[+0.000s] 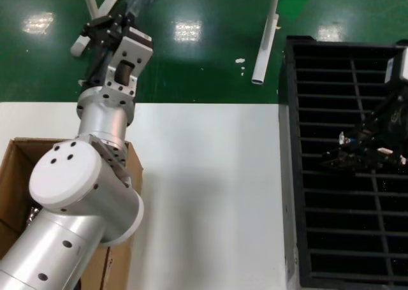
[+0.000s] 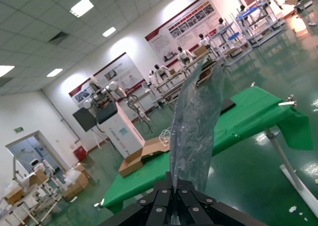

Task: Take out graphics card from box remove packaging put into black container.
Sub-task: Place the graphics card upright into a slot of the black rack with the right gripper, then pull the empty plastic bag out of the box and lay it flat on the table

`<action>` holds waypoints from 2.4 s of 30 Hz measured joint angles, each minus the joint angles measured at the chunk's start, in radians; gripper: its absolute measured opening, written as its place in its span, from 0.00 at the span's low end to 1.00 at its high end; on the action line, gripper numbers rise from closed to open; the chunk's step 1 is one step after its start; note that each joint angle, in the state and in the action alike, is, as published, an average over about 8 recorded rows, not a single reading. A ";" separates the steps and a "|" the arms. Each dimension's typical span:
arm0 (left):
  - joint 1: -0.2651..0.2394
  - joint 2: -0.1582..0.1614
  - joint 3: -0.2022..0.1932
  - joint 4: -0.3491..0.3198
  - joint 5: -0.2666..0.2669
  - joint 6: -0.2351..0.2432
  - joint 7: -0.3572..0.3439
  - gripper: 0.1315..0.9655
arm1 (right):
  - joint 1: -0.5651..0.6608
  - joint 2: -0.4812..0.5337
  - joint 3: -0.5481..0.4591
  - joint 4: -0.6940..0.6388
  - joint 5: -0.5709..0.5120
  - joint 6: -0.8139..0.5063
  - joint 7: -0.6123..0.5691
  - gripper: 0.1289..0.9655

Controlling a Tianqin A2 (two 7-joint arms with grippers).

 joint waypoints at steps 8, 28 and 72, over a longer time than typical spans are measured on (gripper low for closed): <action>-0.001 0.019 -0.011 0.028 0.025 0.018 -0.022 0.01 | 0.069 0.001 -0.053 -0.081 0.032 0.003 -0.021 0.08; 0.046 -0.010 -0.054 -0.001 0.030 0.007 -0.033 0.01 | 0.183 -0.159 -0.142 -0.380 -0.023 0.067 -0.218 0.08; 0.138 0.151 -0.129 -0.003 -0.474 -0.243 -0.140 0.01 | 0.004 -0.210 0.154 -0.143 -0.493 0.556 0.013 0.66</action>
